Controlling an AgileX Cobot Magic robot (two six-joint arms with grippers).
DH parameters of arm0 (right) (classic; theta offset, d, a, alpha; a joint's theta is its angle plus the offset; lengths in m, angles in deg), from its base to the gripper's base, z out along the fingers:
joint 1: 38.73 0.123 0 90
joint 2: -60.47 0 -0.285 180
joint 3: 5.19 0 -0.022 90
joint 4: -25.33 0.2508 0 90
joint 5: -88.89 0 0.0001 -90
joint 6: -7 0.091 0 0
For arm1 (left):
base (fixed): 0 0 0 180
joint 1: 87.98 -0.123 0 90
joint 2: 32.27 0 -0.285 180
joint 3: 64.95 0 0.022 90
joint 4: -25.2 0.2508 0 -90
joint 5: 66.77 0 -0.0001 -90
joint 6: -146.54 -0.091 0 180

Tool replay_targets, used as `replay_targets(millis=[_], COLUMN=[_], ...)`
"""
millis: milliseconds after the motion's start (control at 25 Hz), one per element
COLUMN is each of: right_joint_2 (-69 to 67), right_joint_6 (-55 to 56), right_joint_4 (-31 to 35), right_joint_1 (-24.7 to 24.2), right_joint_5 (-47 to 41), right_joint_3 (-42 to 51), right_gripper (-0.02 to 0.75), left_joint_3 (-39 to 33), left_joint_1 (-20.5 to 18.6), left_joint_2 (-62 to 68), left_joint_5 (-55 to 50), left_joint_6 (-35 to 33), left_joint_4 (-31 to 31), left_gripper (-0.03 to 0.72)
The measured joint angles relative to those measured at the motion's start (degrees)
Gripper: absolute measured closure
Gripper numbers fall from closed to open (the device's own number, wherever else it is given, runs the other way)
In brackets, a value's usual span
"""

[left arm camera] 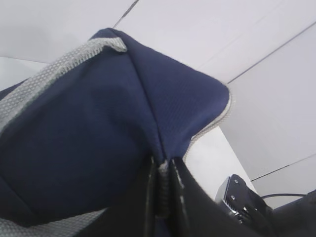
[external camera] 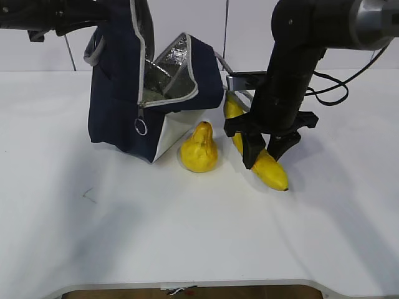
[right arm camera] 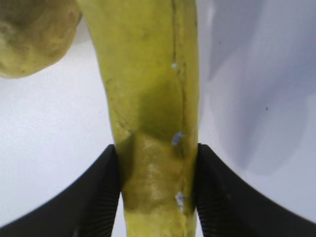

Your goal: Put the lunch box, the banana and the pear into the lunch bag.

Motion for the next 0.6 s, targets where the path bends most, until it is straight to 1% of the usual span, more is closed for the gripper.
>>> replay_targets(millis=[320,600], right_joint_2=[0.0,0.04], right_joint_6=[0.0,0.0], right_joint_4=[0.13,2.69], right_joint_1=[0.0,0.0], right_joint_5=[0.0,0.1], right_joint_3=[0.44,4.56], right_gripper=[0.374,0.374], left_joint_3=[0.0,0.0], left_joint_1=[0.0,0.0], left_joint_2=[0.0,0.0], left_joint_5=[0.1,0.1], left_joint_6=[0.0,0.0], left_joint_4=[-0.57,-0.73], left_gripper=[0.67,0.67])
